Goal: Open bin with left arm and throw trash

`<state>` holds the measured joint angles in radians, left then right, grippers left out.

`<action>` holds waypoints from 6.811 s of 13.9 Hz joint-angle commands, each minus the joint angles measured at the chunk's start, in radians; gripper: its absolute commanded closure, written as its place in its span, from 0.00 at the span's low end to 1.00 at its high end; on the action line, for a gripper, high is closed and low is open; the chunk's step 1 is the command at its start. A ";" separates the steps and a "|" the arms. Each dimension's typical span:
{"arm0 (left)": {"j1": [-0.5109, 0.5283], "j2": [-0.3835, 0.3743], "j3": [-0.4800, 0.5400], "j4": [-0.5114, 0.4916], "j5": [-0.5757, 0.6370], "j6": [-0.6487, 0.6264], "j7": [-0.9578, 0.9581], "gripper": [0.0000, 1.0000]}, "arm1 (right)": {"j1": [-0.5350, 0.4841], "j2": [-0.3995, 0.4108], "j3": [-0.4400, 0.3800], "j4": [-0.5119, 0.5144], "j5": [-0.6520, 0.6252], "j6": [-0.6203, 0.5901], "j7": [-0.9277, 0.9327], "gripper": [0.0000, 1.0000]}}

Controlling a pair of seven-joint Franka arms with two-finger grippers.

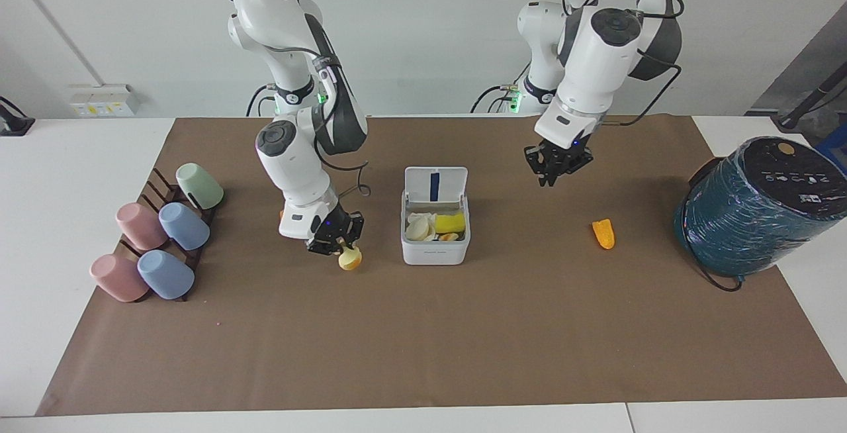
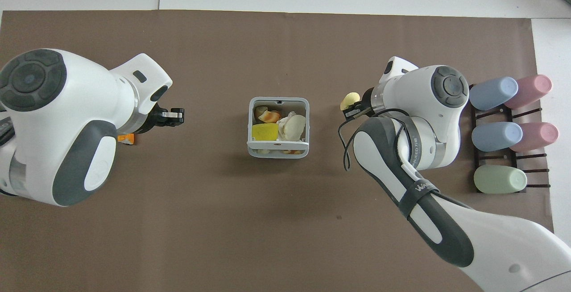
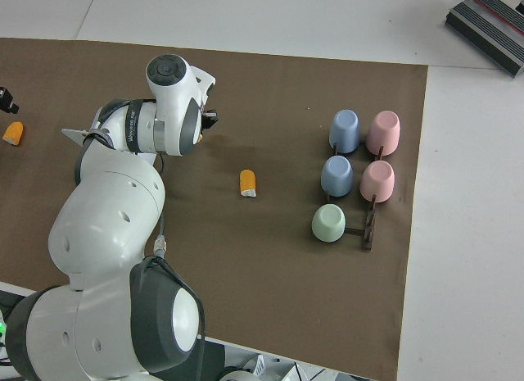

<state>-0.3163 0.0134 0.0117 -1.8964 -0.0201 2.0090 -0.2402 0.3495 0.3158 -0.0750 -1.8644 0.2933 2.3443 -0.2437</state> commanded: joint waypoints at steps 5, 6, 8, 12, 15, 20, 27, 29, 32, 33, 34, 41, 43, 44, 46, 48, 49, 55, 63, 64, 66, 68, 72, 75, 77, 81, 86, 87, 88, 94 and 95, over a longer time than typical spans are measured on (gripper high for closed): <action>0.141 0.019 -0.009 -0.099 -0.011 0.160 0.156 0.00 | 0.097 0.005 0.053 0.229 0.018 -0.131 0.689 1.00; 0.172 0.019 -0.010 -0.127 -0.009 0.193 0.162 0.00 | 0.124 0.005 0.053 0.229 0.020 -0.125 0.749 1.00; 0.201 0.014 -0.009 -0.177 -0.011 0.278 0.206 0.00 | 0.149 0.009 0.060 0.219 0.030 -0.138 0.782 1.00; 0.256 0.020 -0.010 -0.251 -0.009 0.382 0.225 0.00 | 0.157 0.028 0.060 0.206 0.099 -0.140 0.782 1.00; 0.269 0.030 -0.010 -0.308 -0.011 0.465 0.262 0.00 | 0.155 0.045 0.061 0.194 0.101 -0.137 0.775 1.00; 0.270 0.103 -0.010 -0.329 -0.009 0.522 0.263 0.00 | 0.158 0.068 0.061 0.192 0.129 -0.119 0.775 1.00; 0.295 0.108 -0.009 -0.395 -0.011 0.577 0.303 0.51 | 0.183 0.108 0.061 0.192 0.136 -0.080 0.775 0.84; 0.298 0.108 -0.009 -0.392 -0.011 0.568 0.306 0.98 | 0.183 0.111 0.061 0.192 0.136 -0.074 0.775 0.83; 0.283 0.102 -0.010 -0.380 -0.009 0.563 0.303 1.00 | 0.184 0.127 0.061 0.194 0.136 -0.045 0.776 0.80; 0.278 0.093 -0.010 -0.366 -0.009 0.545 0.302 1.00 | 0.186 0.134 0.061 0.194 0.136 -0.034 0.776 0.79; 0.269 0.088 -0.013 -0.337 -0.009 0.501 0.300 1.00 | 0.195 0.137 0.061 0.194 0.136 -0.031 0.776 0.79; 0.221 0.024 -0.018 -0.069 -0.009 0.077 0.288 1.00 | 0.197 0.140 0.061 0.205 0.136 -0.037 0.779 0.63; 0.221 -0.028 -0.019 -0.067 -0.009 0.057 0.288 1.00 | 0.195 0.126 0.061 0.206 0.136 -0.051 0.779 0.32; 0.221 -0.055 -0.019 -0.067 -0.009 0.045 0.288 1.00 | 0.198 0.121 0.061 0.206 0.136 -0.051 0.778 0.17; 0.221 -0.093 -0.022 -0.058 -0.009 0.008 0.289 1.00 | 0.197 0.105 0.061 0.206 0.136 -0.054 0.775 0.06; 0.221 -0.101 -0.039 -0.021 -0.009 -0.047 0.288 1.00 | 0.197 0.086 0.061 0.206 0.136 -0.069 0.773 0.00; 0.221 -0.101 -0.050 -0.004 -0.009 -0.068 0.288 1.00 | 0.198 0.082 0.061 0.206 0.135 -0.071 0.773 0.00; 0.221 -0.119 -0.097 0.022 -0.011 -0.125 0.236 1.00 | 0.198 0.062 0.060 0.206 0.130 -0.089 0.771 0.00; 0.110 -0.099 -0.154 -0.003 -0.067 0.045 0.072 1.00 | 0.103 -0.087 0.044 0.206 -0.027 -0.209 0.773 0.00; 0.079 -0.084 -0.154 -0.010 -0.076 0.084 0.032 1.00 | 0.062 -0.104 0.046 0.202 -0.072 -0.235 0.768 0.00; 0.002 -0.026 -0.154 -0.007 -0.083 0.173 -0.086 1.00 | -0.021 -0.136 0.046 0.179 -0.118 -0.284 0.718 0.00; -0.065 0.028 -0.154 -0.007 -0.083 0.261 -0.163 1.00 | -0.099 -0.152 0.046 0.144 -0.118 -0.318 0.558 0.00; -0.153 0.082 -0.154 -0.009 -0.083 0.350 -0.163 0.93 | -0.182 -0.242 0.046 -0.072 -0.149 -0.316 0.221 0.00; -0.153 0.083 -0.154 -0.007 -0.081 0.350 -0.162 0.03 | -0.225 -0.294 0.046 -0.270 -0.210 -0.252 0.068 0.00; -0.153 0.082 -0.154 -0.007 -0.081 0.335 -0.159 0.00 | -0.239 -0.326 0.046 -0.413 -0.210 -0.130 -0.015 0.00; -0.144 0.065 -0.150 -0.006 -0.081 0.219 -0.162 0.00 | -0.245 -0.327 0.046 -0.528 -0.210 -0.017 -0.046 0.00; -0.038 -0.035 -0.145 -0.015 -0.078 0.025 -0.154 0.00 | -0.244 -0.304 0.047 -0.593 -0.210 0.101 -0.071 0.01; 0.000 -0.059 -0.145 -0.019 -0.077 -0.011 -0.122 0.00 | -0.244 -0.302 0.047 -0.588 -0.210 0.101 -0.078 0.10; 0.032 -0.079 -0.145 -0.024 -0.077 -0.044 -0.072 0.00 | -0.244 -0.294 0.047 -0.578 -0.210 0.105 -0.077 0.11; 0.186 -0.087 -0.144 0.112 -0.060 -0.182 0.045 0.00 | -0.224 -0.256 0.049 -0.502 -0.198 0.156 -0.055 0.11; 0.203 -0.073 -0.144 0.159 -0.035 -0.209 0.048 0.00 | -0.224 -0.253 0.049 -0.504 -0.197 0.170 -0.055 0.17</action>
<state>-0.1406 -0.0809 -0.1224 -1.8288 -0.0824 1.8742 -0.2064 0.1282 0.0416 -0.0302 -2.3787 0.0977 2.4748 -0.2970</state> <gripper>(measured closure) 0.000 0.110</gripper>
